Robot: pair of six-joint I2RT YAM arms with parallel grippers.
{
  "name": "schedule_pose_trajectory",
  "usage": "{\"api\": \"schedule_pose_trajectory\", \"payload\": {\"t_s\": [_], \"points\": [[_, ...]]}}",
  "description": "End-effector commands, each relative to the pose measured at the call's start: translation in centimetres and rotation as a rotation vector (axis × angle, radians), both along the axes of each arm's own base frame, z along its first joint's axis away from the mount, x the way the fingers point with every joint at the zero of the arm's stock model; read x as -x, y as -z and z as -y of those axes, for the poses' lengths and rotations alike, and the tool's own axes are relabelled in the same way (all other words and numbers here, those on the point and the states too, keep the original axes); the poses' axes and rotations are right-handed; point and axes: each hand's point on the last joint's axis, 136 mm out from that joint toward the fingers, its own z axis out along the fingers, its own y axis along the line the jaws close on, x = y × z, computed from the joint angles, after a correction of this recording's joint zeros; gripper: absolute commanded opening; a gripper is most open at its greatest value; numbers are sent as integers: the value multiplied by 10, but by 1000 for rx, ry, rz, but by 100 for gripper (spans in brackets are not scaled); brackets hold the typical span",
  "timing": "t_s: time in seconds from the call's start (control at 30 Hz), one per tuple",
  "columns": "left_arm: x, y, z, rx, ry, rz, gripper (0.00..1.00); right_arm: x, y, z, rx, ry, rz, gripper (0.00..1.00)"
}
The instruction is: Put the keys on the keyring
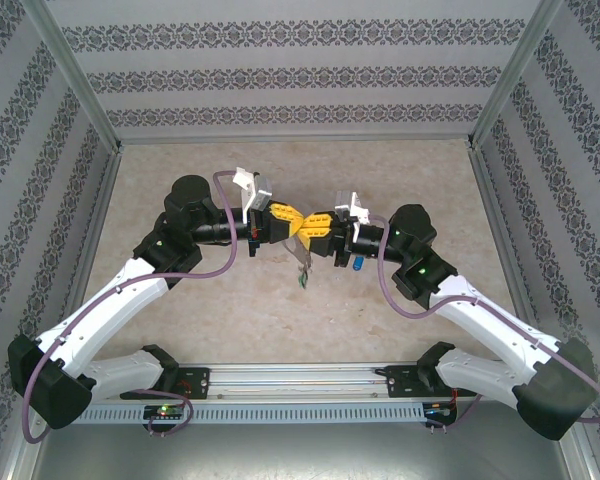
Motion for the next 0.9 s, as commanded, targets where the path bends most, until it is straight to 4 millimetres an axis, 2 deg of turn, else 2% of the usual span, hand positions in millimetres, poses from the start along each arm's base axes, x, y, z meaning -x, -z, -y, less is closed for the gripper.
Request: {"api": "schedule_pose_trajectory", "payload": {"t_s": [0.0,0.07,0.27,0.33,0.4,0.6,0.7,0.87], "points": [[11,-18,-1,38,41,57,0,7,-22,-3,-39,-26,64,10],[11,-18,-2,34,40,55,0,7,-22,-3,-36,-24,66,1],[11,-9,-4,-27,26,31,2,6,-22,1,-28,5,80,0],[10,-6,-10,-77,-14,39,17,5,-20,4,-11,29,89,0],[9,-2,-17,-144,-55,53,25,4,-15,8,36,63,96,0],[17,8,-35,-348,-70,77,24,-1,3,18,221,148,140,0],[24,10,-38,-418,-26,67,26,-2,9,17,299,171,170,0],[23,14,-40,-491,-6,76,32,-2,11,9,368,179,214,0]]}}
